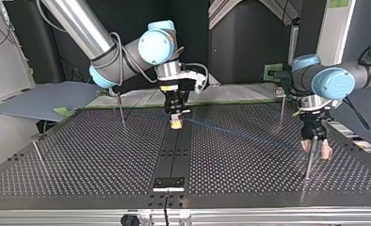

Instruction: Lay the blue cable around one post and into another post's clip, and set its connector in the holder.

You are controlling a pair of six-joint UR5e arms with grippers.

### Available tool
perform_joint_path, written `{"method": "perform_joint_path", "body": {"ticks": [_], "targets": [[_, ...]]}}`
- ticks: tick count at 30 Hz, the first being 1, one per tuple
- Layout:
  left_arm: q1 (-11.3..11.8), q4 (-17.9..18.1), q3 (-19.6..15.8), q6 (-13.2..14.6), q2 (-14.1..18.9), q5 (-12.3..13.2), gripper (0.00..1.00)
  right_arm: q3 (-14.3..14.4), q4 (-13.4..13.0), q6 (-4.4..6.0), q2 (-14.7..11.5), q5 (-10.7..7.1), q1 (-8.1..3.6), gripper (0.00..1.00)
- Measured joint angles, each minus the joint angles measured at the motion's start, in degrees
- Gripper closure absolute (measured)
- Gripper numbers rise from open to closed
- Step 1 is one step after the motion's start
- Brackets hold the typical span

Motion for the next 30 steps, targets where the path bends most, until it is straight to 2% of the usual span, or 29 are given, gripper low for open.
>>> {"method": "perform_joint_path", "body": {"ticks": [5,18,27,30], "targets": [[-0.6,0.0,0.0,0.1,0.0,-0.1,0.00,3.2,-3.2,1.44,0.0,3.21,-1.38,0.98],[-1.9,-0.2,0.0,0.7,0.0,-1.2,0.00,10.3,-10.3,2.72,0.1,10.32,-5.46,0.98],[-2.3,-0.4,0.0,1.7,0.0,-2.2,0.00,15.9,-15.9,2.97,0.3,15.87,-10.46,0.98],[-2.4,-0.5,0.0,2.0,0.0,-2.4,0.00,17.5,-17.5,2.54,0.3,17.53,-12.13,0.98]]}}
